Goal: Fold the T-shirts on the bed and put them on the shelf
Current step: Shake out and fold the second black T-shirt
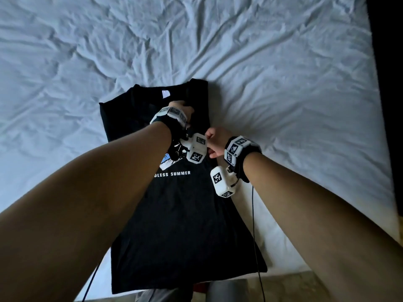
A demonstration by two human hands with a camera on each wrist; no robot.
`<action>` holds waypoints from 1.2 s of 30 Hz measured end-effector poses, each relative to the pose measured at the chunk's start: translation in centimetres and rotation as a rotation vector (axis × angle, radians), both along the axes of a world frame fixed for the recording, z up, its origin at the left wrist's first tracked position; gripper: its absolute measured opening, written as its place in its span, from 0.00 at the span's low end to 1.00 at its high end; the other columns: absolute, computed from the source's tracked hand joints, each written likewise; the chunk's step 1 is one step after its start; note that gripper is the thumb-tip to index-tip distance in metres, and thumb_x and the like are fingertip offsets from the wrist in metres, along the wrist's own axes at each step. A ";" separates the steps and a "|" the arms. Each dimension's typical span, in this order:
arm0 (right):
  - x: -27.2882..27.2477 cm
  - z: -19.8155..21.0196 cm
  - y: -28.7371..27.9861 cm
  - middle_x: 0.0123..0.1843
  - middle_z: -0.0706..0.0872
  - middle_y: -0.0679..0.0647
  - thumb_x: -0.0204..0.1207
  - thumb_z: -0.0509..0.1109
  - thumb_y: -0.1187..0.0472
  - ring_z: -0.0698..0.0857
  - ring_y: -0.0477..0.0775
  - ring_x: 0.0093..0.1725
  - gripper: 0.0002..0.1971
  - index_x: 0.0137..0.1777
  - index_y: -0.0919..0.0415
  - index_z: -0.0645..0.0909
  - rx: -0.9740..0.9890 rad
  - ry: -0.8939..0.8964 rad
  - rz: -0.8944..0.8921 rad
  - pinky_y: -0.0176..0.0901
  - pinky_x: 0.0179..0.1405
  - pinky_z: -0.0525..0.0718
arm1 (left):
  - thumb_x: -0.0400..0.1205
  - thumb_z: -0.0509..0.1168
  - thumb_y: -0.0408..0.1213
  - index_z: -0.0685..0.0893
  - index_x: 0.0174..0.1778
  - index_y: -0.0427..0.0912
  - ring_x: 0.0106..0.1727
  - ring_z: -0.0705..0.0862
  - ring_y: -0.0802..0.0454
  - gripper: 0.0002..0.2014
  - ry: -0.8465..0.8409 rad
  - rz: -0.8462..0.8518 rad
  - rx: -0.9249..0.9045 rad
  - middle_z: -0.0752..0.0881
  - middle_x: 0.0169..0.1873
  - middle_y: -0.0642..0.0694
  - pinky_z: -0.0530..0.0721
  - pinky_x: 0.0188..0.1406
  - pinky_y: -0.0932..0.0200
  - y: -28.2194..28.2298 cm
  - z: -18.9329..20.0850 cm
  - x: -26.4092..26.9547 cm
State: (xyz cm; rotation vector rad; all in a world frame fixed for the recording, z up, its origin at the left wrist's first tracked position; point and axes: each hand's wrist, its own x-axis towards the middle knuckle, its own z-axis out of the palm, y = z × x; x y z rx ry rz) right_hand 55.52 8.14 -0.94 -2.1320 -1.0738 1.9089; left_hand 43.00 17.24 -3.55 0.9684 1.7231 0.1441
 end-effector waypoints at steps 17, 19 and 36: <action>-4.9 -2.6 0.2 0.47 0.90 0.66 0.77 0.66 0.66 0.91 0.64 0.47 0.02 0.46 0.61 0.80 0.012 -0.073 0.126 0.62 0.50 0.89 | 0.80 0.65 0.36 0.83 0.59 0.37 0.56 0.86 0.41 0.13 0.132 0.014 0.021 0.86 0.54 0.39 0.86 0.55 0.53 -0.6 -4.5 -6.4; -4.6 -2.6 -0.5 0.45 0.91 0.62 0.75 0.66 0.64 0.92 0.60 0.47 0.04 0.46 0.60 0.83 0.024 -0.114 0.069 0.58 0.48 0.91 | 0.80 0.64 0.37 0.81 0.57 0.38 0.53 0.86 0.41 0.12 0.202 -0.092 -0.053 0.87 0.50 0.40 0.85 0.53 0.52 -1.7 -4.9 -7.1; 1.0 -0.5 -15.3 0.44 0.91 0.53 0.73 0.67 0.60 0.89 0.58 0.51 0.08 0.35 0.49 0.84 -0.050 -0.292 -0.054 0.52 0.57 0.88 | 0.87 0.57 0.36 0.77 0.43 0.43 0.28 0.77 0.51 0.08 -0.270 0.114 -0.348 0.80 0.33 0.45 0.79 0.30 0.59 -15.8 1.8 -4.0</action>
